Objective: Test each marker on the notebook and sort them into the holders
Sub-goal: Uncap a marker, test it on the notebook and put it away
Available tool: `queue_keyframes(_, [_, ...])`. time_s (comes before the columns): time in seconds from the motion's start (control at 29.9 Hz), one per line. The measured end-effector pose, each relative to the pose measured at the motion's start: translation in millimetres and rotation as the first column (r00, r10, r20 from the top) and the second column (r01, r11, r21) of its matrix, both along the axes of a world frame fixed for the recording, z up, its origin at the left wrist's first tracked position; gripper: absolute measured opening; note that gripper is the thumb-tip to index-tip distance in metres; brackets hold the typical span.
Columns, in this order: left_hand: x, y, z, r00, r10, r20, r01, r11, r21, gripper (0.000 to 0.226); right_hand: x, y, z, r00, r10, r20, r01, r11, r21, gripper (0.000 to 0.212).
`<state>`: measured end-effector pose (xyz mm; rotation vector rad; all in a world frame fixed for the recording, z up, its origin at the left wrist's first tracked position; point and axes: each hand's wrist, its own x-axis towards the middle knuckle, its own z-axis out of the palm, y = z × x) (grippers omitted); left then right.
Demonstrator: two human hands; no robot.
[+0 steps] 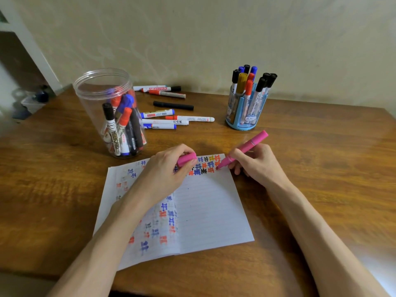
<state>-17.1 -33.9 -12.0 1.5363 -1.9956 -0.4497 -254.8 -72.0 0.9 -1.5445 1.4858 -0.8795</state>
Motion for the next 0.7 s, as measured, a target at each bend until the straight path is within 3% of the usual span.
queue_keyframes(0.47, [0.2,-0.3,-3.7,0.999,-0.028,0.017,0.028,0.999,-0.020,0.024,4.7,-2.7,-9.0,0.997,-0.047,-0.067,0.043,0.997,-0.066,0.019])
queue_keyframes(0.7, [2.2,-1.3,-5.8,1.000,-0.020,0.022,0.020,1.000,-0.019,0.026,2.6,-0.8,-6.8,0.995,-0.101,0.007,0.101,0.993,-0.060,0.014])
